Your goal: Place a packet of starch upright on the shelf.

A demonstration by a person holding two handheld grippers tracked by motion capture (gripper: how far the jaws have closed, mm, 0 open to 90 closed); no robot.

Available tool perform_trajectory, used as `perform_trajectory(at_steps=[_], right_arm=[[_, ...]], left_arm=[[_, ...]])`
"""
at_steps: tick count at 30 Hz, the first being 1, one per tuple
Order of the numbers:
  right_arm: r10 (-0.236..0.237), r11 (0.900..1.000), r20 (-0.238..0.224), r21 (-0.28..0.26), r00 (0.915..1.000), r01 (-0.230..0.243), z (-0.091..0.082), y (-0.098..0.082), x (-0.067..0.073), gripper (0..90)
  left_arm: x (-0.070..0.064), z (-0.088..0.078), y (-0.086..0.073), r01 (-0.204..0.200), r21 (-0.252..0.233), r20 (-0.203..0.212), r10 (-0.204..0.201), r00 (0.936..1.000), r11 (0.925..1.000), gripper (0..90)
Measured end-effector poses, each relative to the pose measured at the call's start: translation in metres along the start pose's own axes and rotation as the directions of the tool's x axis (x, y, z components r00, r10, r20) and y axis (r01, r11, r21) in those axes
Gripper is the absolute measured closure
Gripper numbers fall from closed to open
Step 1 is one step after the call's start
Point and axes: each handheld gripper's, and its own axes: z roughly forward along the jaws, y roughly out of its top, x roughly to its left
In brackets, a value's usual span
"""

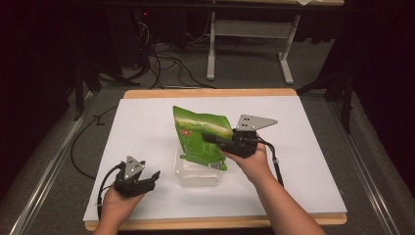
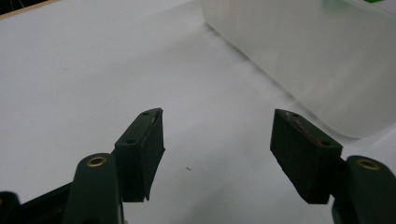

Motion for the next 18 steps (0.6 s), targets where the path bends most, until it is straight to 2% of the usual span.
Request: perform_trajectory(at_steps=[14,18], right_arm=[[0.017,0.998,-0.052,0.056,0.9985,-0.014,0.02,-0.008,-0.01,85.6],[0.03,0.998,-0.064,0.049,0.9975,-0.027,0.022,-0.012,-0.011,85.6]], left_arm=[[0.001,0.0,-0.001,0.011,0.002,-0.009,-0.011,0.9999,0.9999,35.4],[0.001,0.0,-0.001,0.011,0.002,-0.009,-0.011,0.9999,0.9999,35.4]])
